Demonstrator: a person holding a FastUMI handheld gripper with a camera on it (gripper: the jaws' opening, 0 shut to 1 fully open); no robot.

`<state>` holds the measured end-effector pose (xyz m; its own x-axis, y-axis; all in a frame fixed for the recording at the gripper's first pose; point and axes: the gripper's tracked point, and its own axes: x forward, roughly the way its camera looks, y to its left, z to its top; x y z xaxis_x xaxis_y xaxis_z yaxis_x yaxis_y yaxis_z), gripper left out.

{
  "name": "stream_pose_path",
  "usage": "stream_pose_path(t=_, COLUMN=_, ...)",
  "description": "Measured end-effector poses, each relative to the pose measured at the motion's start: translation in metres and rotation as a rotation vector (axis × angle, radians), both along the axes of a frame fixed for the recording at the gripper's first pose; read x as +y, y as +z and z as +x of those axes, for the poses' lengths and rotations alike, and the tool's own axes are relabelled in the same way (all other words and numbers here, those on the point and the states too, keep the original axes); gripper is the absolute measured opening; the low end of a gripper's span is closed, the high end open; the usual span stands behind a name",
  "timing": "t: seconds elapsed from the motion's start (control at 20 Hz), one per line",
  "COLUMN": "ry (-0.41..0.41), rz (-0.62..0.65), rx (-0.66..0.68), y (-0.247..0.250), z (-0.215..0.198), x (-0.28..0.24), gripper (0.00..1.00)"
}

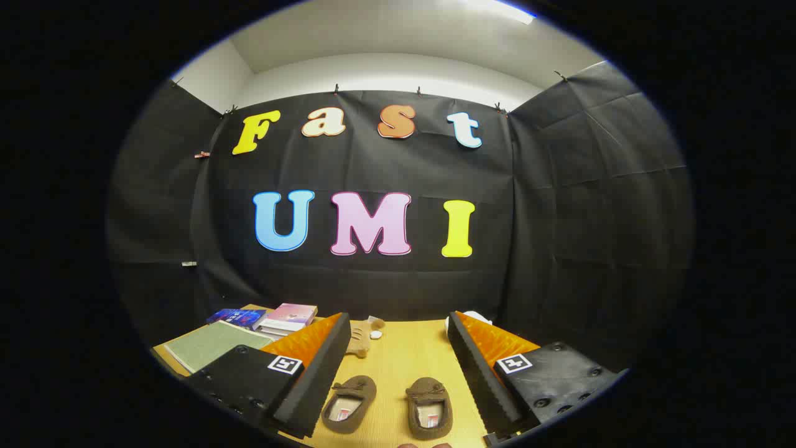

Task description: Open the storage box then place both shoes into the box .Put the left shoe in first, then the right shoe, with the right side of both shoes facing outward in a uniform manner.

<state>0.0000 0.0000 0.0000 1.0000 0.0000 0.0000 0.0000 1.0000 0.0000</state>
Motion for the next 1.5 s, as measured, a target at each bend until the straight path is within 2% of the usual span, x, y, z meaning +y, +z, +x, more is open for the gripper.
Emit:
stream_pose_path(t=0.9, ry=0.065, rz=0.017, rx=0.038, y=-0.015, z=0.012, x=0.033, gripper=0.97)
stream_pose_path(t=1.25, ry=0.089, rz=0.054, rx=0.117, y=-0.042, z=0.024, x=0.052, gripper=0.97)
stream_pose_path(t=1.4, ry=0.111, rz=0.048, rx=0.139, y=-0.052, z=0.028, x=0.065, gripper=0.97)
stream_pose_path(t=1.5, ry=0.154, rz=0.054, rx=0.168, y=-0.060, z=0.031, x=0.078, gripper=0.98)
